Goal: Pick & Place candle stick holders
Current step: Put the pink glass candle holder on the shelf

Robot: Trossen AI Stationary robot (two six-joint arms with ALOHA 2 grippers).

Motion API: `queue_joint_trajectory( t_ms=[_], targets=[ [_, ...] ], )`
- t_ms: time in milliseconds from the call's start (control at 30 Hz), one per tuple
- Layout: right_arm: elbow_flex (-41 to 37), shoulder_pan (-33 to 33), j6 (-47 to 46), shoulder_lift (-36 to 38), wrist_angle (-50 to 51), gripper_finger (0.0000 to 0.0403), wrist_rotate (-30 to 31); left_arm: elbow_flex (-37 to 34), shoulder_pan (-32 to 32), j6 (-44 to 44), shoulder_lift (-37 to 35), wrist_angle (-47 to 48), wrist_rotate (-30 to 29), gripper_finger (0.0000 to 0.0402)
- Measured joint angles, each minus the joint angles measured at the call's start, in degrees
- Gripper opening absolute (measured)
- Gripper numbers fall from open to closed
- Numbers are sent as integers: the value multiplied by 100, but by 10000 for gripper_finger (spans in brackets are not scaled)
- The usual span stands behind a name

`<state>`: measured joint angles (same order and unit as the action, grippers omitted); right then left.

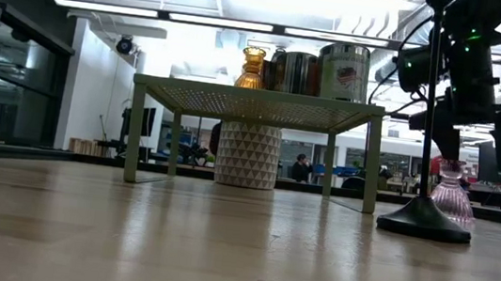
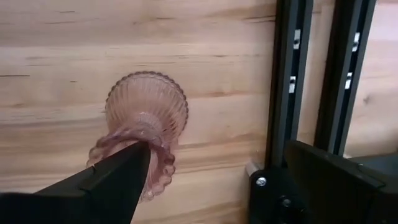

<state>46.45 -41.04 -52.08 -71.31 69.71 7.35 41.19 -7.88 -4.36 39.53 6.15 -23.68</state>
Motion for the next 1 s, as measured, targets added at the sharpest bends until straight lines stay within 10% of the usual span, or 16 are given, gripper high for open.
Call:
queue_joint_trajectory(
  t_ms=[700,1000],
  targets=[
    [-143,-109,-364,9,-807,360,-22,0,0,-2,0,166,15,303],
    [-152,-146,-351,2,-872,278,-11,0,0,-2,0,149,13,303]
  ],
)
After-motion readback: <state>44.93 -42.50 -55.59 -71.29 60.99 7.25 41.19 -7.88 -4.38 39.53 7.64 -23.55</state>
